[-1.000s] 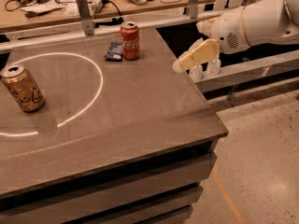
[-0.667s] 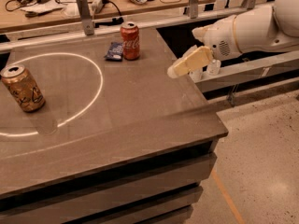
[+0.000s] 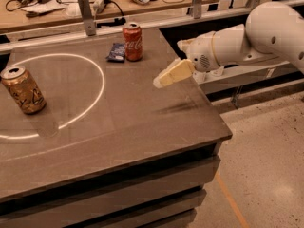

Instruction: Pick rxbar blueberry

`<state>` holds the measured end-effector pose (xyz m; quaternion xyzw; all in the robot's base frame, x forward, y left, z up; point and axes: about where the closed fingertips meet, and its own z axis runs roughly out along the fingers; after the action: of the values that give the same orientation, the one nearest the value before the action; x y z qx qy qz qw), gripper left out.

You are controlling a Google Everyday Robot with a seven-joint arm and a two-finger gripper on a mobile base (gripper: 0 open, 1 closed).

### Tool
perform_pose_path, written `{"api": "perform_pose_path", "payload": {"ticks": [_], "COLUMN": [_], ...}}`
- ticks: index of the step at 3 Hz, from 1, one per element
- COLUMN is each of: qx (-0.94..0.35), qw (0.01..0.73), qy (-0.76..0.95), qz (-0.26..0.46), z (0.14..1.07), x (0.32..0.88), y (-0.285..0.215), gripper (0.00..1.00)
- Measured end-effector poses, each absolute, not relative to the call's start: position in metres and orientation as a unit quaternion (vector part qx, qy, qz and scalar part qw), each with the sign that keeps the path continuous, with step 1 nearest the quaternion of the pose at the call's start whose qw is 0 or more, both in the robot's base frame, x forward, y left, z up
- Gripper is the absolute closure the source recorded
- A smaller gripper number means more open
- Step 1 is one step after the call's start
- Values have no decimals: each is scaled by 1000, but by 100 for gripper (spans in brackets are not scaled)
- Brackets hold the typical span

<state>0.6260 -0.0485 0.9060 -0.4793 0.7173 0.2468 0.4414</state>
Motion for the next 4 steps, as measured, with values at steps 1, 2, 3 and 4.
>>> {"api": "perform_pose_path", "payload": {"ticks": [1,2,3,4], "qx": [-484,-485,-483,-465], "qw": [444,462,467,481], "qy": [708,684,676,671], "qz": [260,288,303,321], "z": [899,894,890,880], "x": [631,638,642,654], "y": [-30,-4,13,29], "gripper": [0,0,0,0]}}
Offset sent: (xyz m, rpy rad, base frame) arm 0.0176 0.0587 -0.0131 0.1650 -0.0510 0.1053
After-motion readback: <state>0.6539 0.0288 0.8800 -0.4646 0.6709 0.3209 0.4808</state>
